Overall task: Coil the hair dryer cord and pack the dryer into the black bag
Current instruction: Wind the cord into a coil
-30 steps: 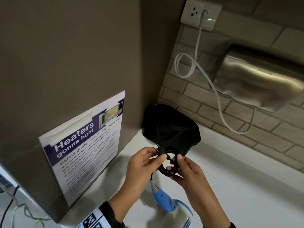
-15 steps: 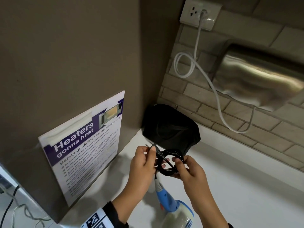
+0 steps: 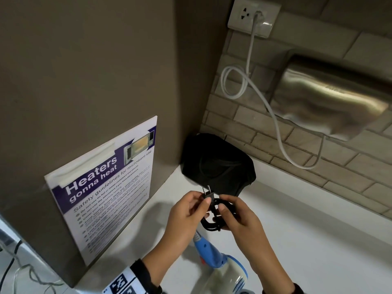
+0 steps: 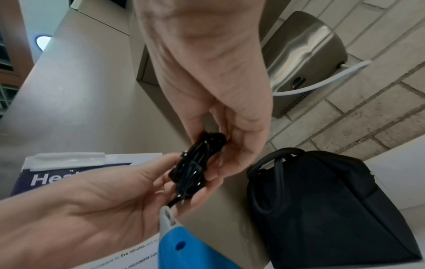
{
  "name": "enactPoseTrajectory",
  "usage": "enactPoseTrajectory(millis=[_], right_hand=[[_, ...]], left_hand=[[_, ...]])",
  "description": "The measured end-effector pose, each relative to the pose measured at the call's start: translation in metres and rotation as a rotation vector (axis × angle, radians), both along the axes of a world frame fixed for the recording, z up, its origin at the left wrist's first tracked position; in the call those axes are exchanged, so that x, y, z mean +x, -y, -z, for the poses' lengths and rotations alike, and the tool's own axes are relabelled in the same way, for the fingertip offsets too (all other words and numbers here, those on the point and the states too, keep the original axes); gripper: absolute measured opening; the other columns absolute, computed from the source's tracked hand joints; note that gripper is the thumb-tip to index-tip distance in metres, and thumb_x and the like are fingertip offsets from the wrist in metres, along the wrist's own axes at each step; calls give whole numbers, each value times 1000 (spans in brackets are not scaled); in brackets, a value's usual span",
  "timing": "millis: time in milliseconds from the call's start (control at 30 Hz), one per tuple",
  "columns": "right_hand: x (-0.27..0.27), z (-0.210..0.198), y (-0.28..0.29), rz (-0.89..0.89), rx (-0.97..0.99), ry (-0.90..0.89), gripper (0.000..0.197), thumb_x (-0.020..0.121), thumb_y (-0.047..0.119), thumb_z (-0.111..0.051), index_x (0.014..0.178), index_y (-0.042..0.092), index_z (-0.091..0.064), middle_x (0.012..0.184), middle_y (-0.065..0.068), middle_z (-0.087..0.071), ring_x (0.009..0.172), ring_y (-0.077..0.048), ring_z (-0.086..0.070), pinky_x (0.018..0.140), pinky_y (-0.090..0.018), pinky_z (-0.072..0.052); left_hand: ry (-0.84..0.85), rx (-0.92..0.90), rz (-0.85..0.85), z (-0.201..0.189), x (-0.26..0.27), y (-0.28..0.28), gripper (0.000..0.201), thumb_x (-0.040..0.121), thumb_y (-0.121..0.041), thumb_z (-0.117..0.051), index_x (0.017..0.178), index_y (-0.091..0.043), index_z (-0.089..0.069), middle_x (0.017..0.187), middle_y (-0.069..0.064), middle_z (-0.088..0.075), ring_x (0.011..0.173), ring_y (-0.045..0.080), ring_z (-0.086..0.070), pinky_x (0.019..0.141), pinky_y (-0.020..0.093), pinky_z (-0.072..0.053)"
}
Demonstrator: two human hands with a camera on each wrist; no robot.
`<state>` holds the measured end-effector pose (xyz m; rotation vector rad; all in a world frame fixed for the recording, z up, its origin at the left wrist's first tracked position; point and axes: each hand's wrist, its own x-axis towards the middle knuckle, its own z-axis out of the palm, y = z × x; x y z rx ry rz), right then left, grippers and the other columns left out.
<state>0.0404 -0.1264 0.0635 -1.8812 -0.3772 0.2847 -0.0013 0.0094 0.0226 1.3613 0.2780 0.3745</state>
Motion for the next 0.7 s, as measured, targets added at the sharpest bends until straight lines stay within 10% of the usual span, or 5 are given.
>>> enactPoseTrajectory(millis=[300, 500, 700], right_hand=[[1, 2, 6, -75, -9, 74, 21, 90, 15, -62, 105, 30, -64, 84, 5, -69, 71, -3, -65, 68, -19, -51], [8, 2, 8, -71, -37, 151, 16, 83, 26, -69, 96, 37, -70, 91, 7, -60, 95, -16, -60, 82, -39, -56], [20, -4, 12, -31, 83, 108, 9, 82, 18, -71, 89, 24, -73, 98, -3, -62, 85, -10, -64, 64, -18, -51]], left_hand=[[17, -3, 5, -5, -2, 2, 7, 90, -25, -62, 96, -22, -62, 85, 7, -76, 77, 21, -74, 75, 42, -60], [32, 48, 121, -7, 1, 5, 11, 88, -23, -63, 98, -26, -66, 86, 7, -76, 77, 20, -74, 72, 30, -58], [-96, 33, 270, -7, 1, 8, 39, 78, -19, -77, 112, -20, -58, 99, 4, -75, 85, 18, -74, 68, 24, -57]])
